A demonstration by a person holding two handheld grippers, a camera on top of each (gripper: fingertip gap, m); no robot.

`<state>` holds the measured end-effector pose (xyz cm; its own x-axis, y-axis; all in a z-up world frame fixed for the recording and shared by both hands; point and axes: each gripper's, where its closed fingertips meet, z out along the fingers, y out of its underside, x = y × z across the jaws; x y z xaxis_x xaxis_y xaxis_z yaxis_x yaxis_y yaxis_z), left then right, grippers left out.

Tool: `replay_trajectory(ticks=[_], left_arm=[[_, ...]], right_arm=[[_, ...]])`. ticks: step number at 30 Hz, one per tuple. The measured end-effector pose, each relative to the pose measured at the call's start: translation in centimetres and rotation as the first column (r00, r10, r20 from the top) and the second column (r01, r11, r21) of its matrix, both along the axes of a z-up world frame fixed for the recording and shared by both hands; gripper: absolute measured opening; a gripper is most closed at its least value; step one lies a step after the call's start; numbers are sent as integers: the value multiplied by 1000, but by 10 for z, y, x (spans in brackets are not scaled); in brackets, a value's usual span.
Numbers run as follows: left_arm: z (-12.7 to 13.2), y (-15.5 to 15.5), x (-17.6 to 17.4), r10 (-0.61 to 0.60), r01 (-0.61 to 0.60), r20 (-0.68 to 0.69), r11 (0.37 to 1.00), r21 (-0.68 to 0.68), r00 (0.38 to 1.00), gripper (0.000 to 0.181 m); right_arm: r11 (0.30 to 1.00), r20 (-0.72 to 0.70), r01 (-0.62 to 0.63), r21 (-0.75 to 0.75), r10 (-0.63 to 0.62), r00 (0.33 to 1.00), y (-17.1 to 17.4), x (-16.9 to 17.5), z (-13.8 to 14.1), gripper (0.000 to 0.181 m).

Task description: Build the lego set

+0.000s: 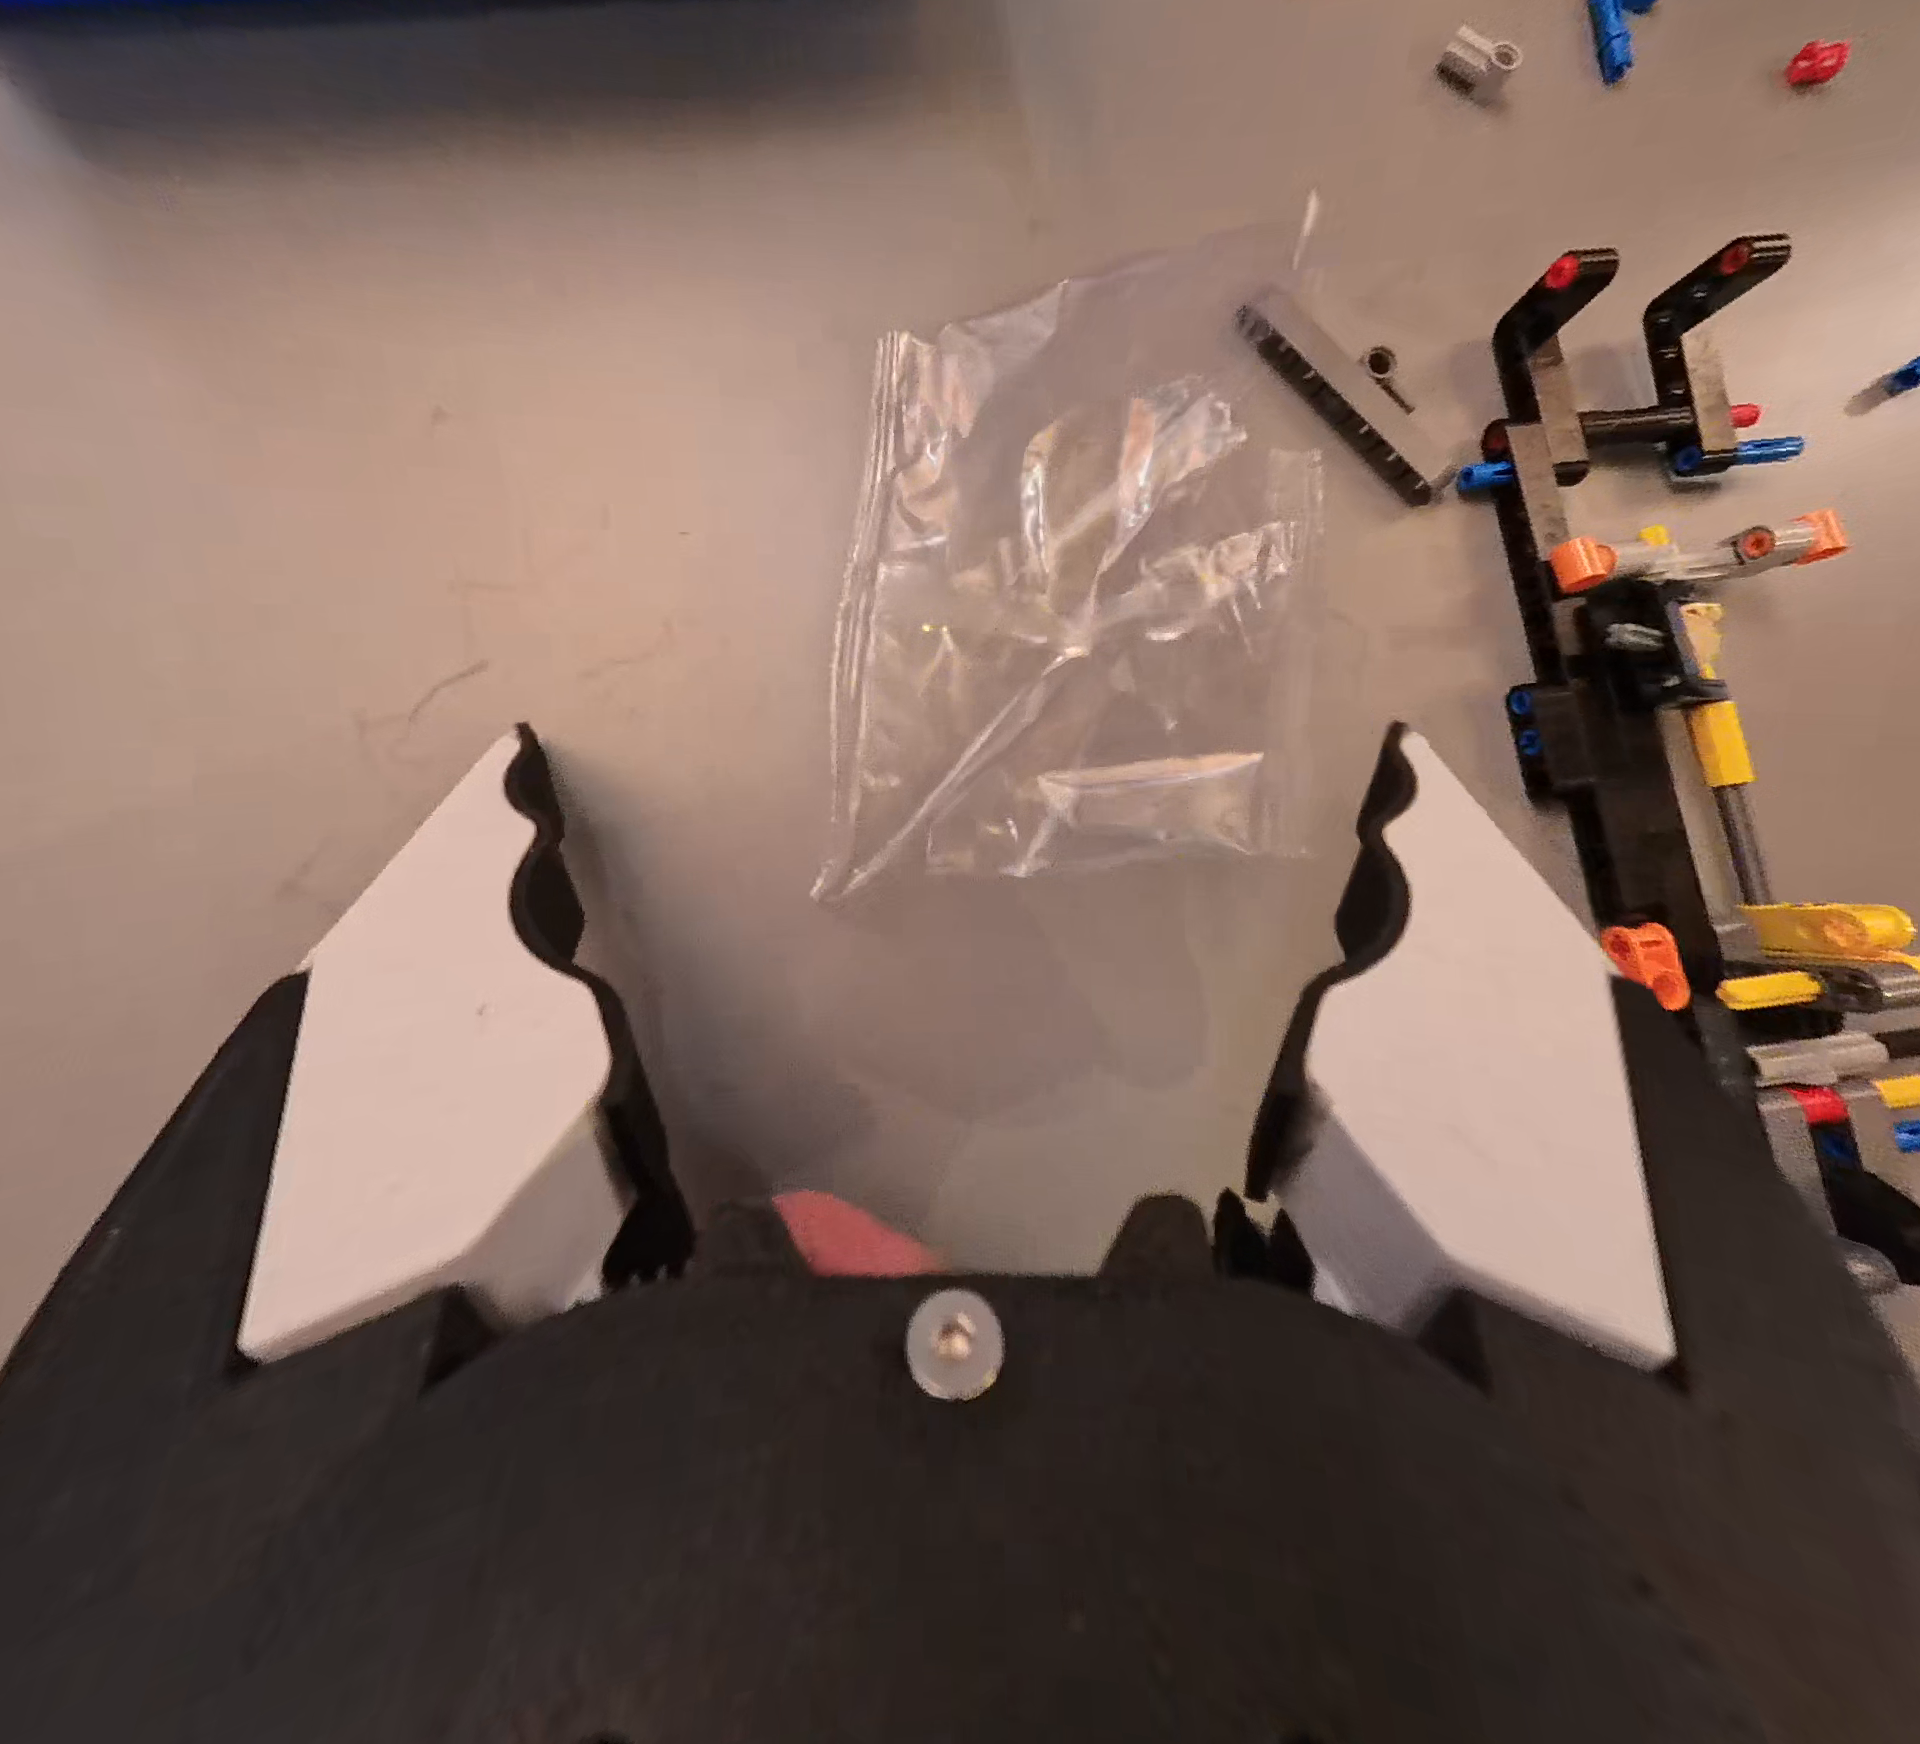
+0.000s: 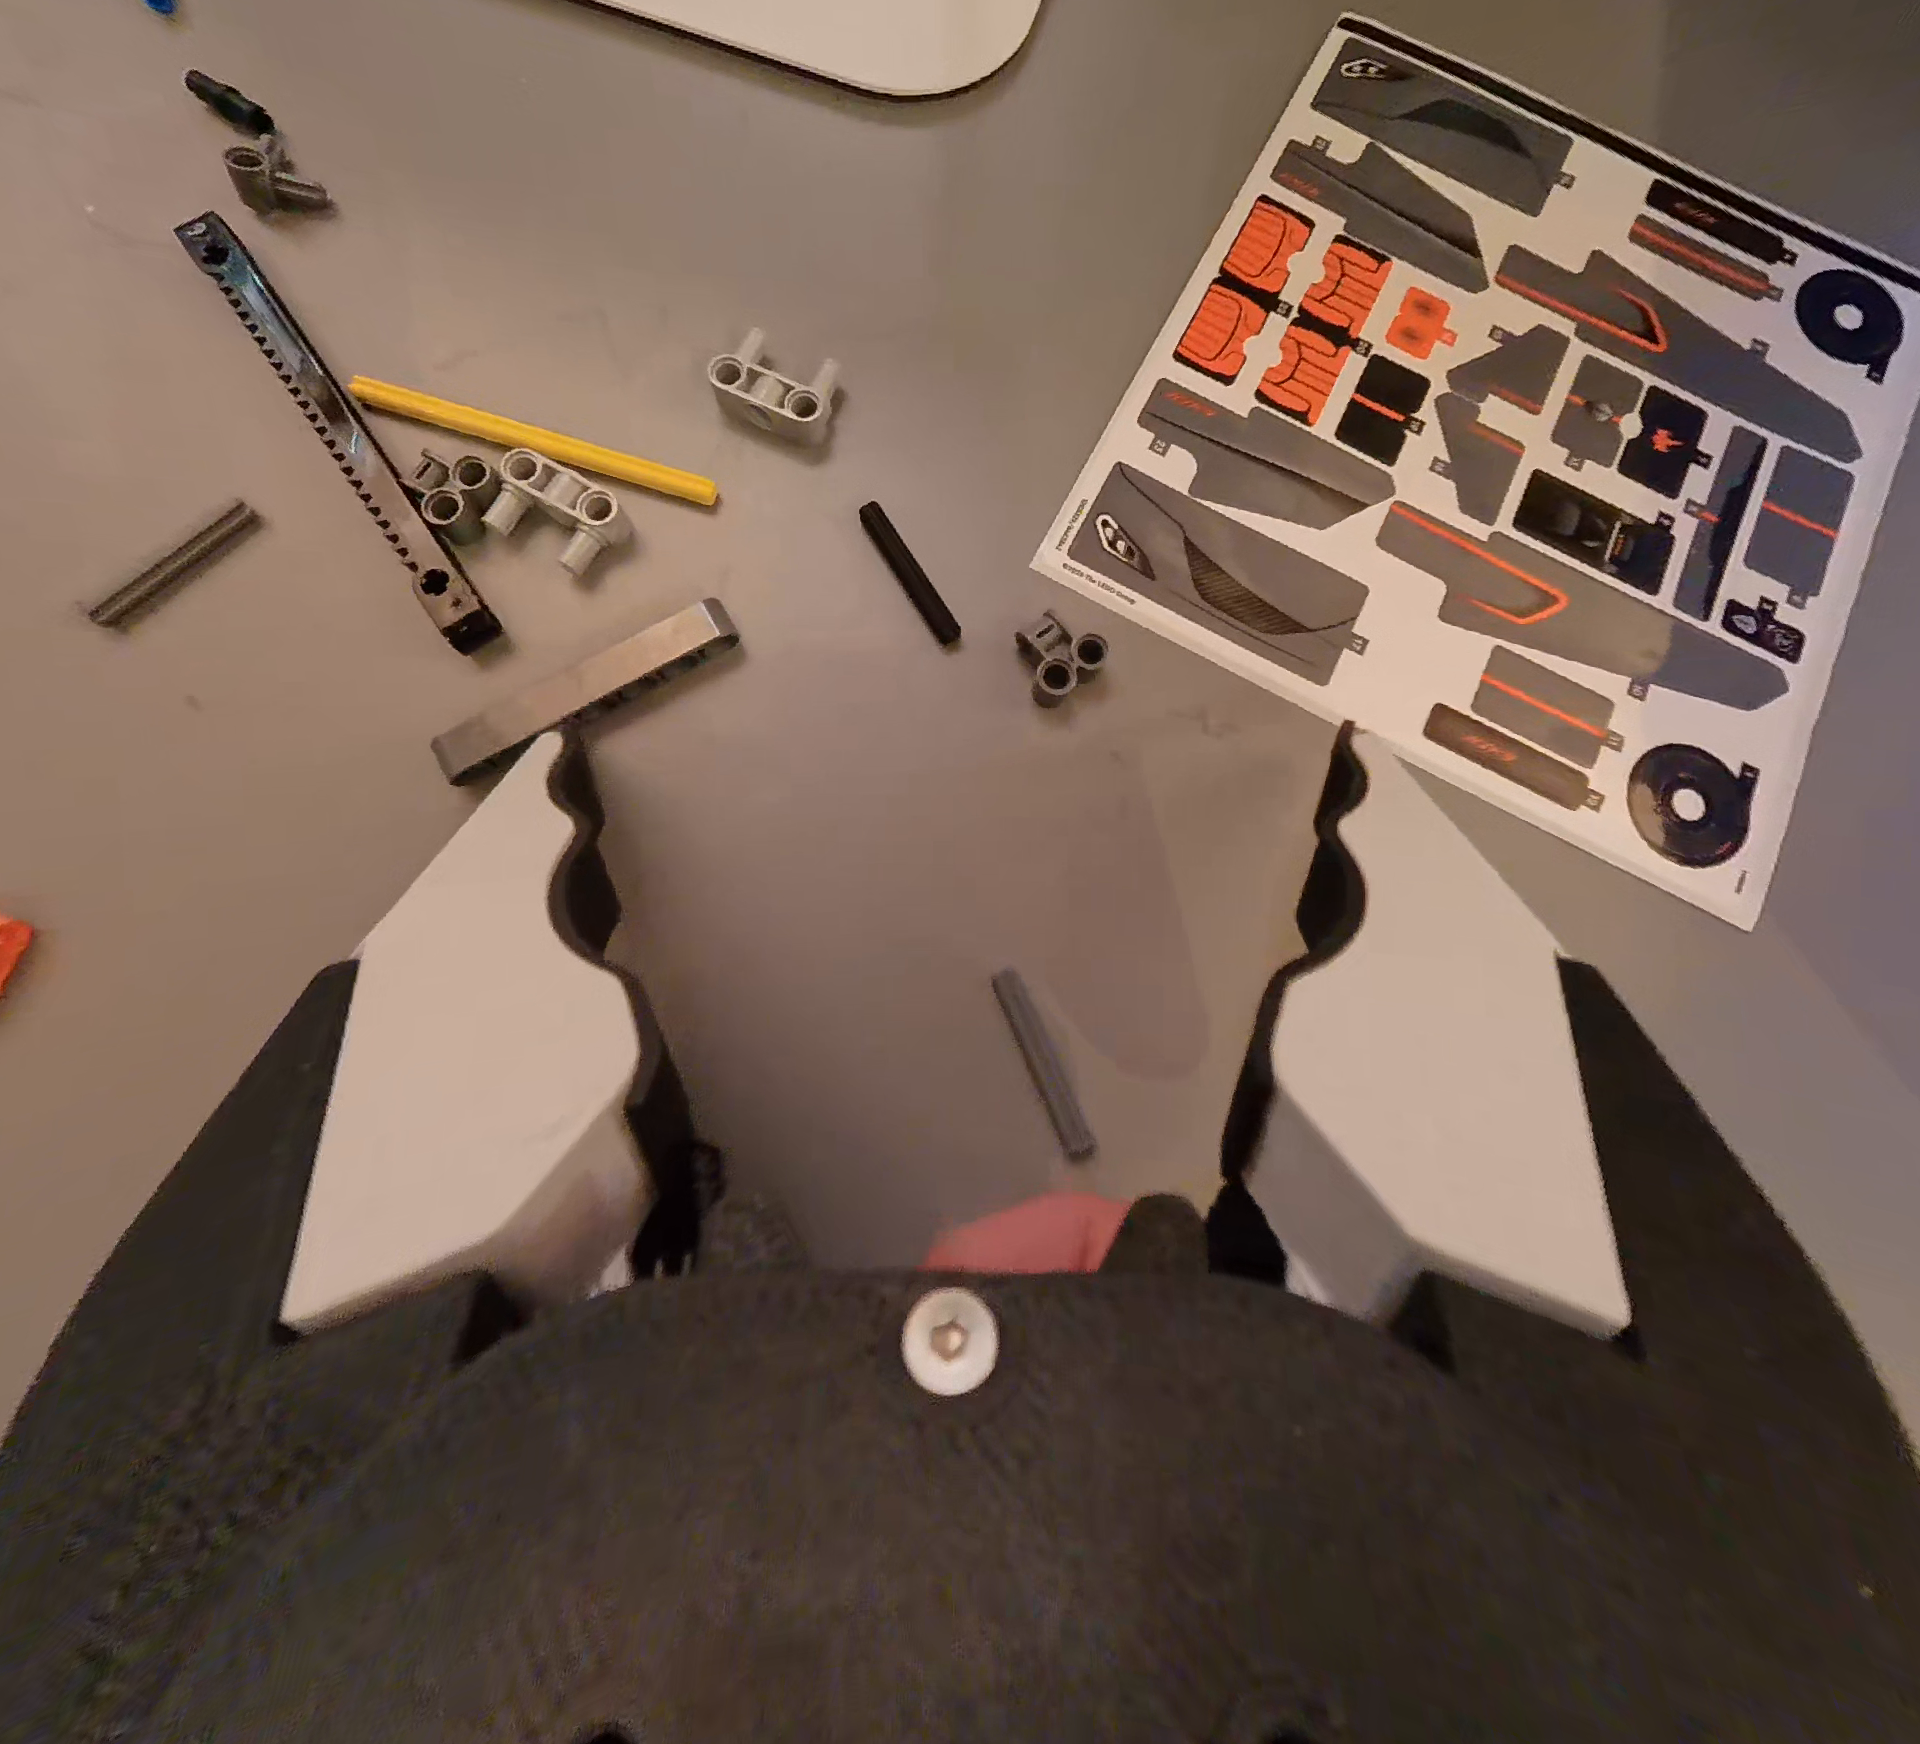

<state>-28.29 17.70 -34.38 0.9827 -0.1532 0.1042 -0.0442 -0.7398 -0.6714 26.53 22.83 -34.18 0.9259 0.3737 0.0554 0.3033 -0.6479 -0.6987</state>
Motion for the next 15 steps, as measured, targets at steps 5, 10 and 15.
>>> replay_trajectory(ticks=[5, 10, 15], left_arm=[[-7, -5, -1, -26, 22, -88, 999, -36, 996, 145], [-9, -5, 5, -40, 34, -103, 998, -55, 994, 151], [-4, 1, 2, 22, -24, -127, 1000, -10, 992, 133]], right_arm=[[1000, 8, 8, 7, -8, 1000, 1, 2, 0, 138], [1000, 10, 8, 15, -9, 1000, 1, 3, 0, 140], [1000, 14, 4, 28, -5, 1000, 2, 2, 1, 139]])
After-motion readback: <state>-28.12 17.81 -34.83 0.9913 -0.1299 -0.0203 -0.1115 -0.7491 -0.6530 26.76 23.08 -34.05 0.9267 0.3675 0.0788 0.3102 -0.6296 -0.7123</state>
